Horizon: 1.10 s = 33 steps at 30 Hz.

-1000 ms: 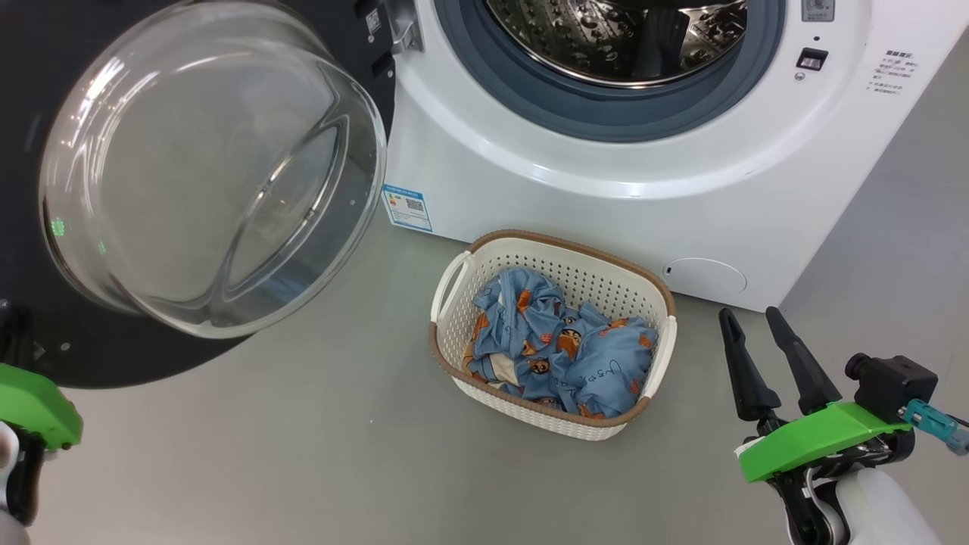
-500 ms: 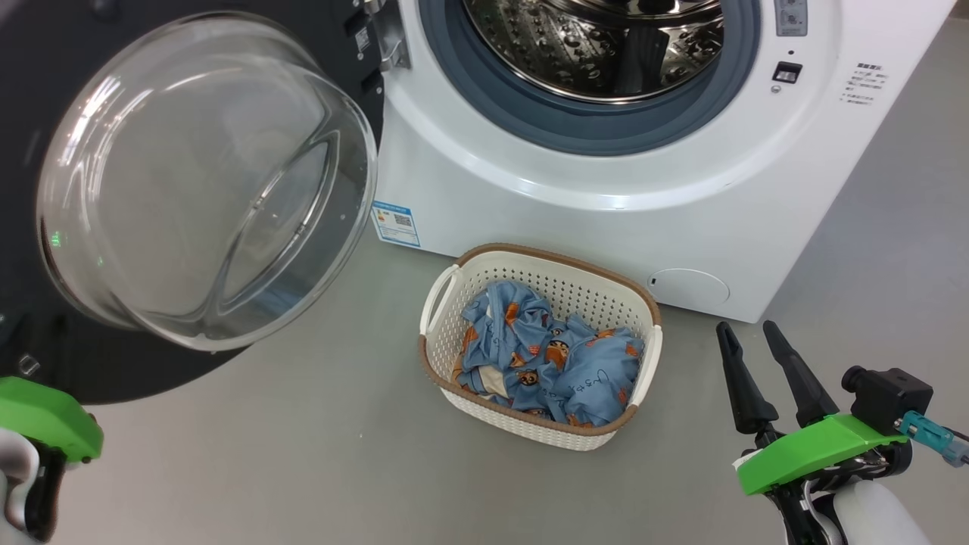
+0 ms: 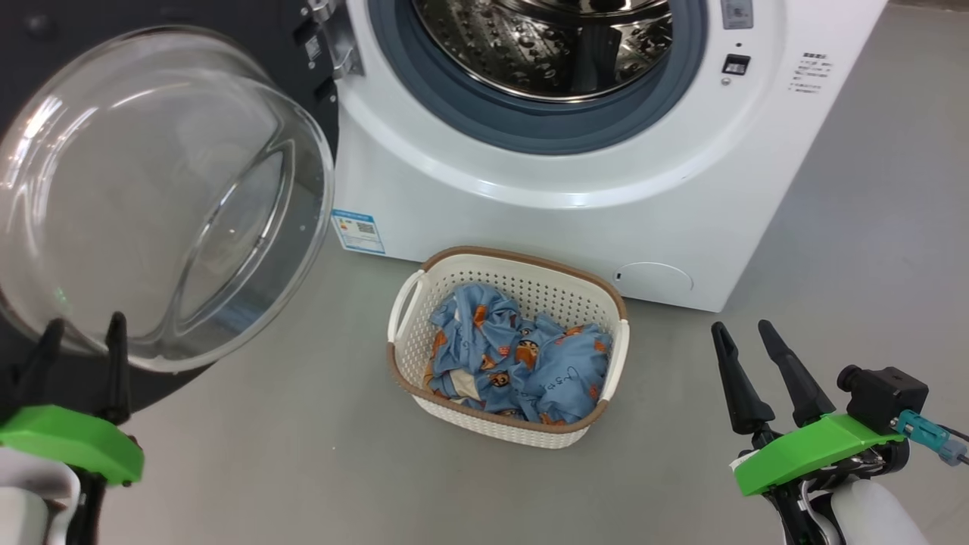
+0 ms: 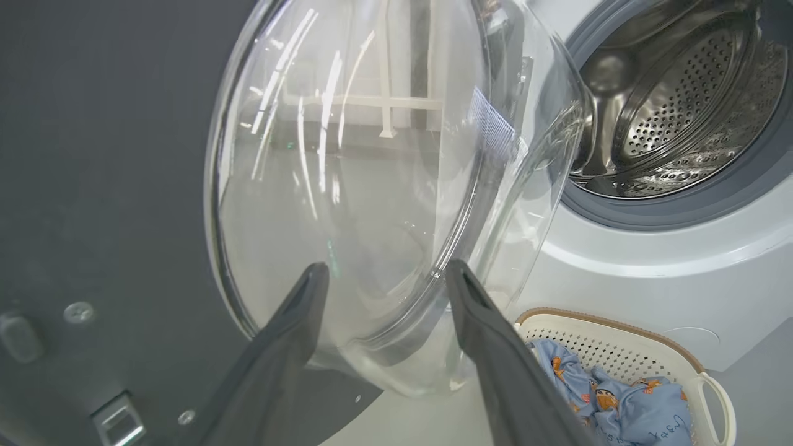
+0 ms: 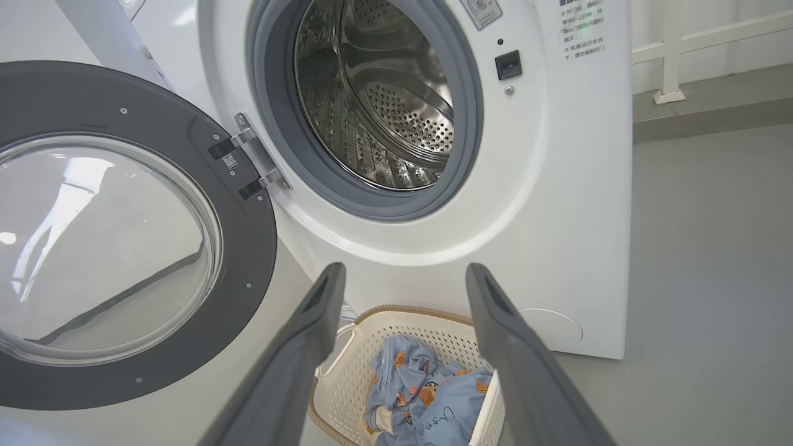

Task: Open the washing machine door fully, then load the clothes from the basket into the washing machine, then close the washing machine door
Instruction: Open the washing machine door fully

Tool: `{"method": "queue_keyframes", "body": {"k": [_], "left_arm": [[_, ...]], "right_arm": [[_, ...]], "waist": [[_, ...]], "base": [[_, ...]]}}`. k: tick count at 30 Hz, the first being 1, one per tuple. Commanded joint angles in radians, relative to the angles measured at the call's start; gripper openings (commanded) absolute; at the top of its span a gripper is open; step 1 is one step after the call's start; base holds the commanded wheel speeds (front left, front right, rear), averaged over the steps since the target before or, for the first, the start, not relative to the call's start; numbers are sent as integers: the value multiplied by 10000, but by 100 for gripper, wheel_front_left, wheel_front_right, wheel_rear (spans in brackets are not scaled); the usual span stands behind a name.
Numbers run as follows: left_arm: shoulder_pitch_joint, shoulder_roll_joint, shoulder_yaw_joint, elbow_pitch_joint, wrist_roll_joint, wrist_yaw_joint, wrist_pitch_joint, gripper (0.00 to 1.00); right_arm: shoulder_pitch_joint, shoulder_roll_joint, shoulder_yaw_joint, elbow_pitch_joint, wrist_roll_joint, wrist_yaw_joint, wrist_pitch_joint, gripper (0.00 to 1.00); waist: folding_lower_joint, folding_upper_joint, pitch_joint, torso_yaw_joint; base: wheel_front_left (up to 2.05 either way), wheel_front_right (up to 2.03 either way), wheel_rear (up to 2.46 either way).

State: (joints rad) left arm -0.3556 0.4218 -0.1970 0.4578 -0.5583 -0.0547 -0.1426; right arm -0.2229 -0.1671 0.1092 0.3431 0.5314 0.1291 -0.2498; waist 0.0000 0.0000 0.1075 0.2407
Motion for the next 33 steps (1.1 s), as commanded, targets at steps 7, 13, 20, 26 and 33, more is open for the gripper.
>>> {"method": "queue_keyframes", "body": {"k": [7,13,20,26,33], "left_arm": [[881,233,511,-1804,-158,698,-137,100],[1624,-46,387,-3009,-118,1087,-215,100],[2176,-269,326,-3553,-110,1333,-434,100],[2569,-482,306,-3826,-59,1572,-653,100],[2830,-795,285,-4027,-54,1663,-906,100]], "right_arm": [[-66,-140,273,-318,-96,16,-120,100],[2,-227,376,-310,-83,16,-120,100],[51,-282,513,-284,-75,16,-120,100],[84,-370,616,-275,-98,16,-120,100],[6,-544,673,-298,-113,16,-120,100]], "waist": [[0,0,-169,-657],[0,0,-359,-1105],[0,0,-556,-1667],[0,0,-671,-2142],[0,0,-699,-2639]], "base": [[0,0,0],[0,0,0],[0,0,0],[0,0,0],[0,0,0]]}}
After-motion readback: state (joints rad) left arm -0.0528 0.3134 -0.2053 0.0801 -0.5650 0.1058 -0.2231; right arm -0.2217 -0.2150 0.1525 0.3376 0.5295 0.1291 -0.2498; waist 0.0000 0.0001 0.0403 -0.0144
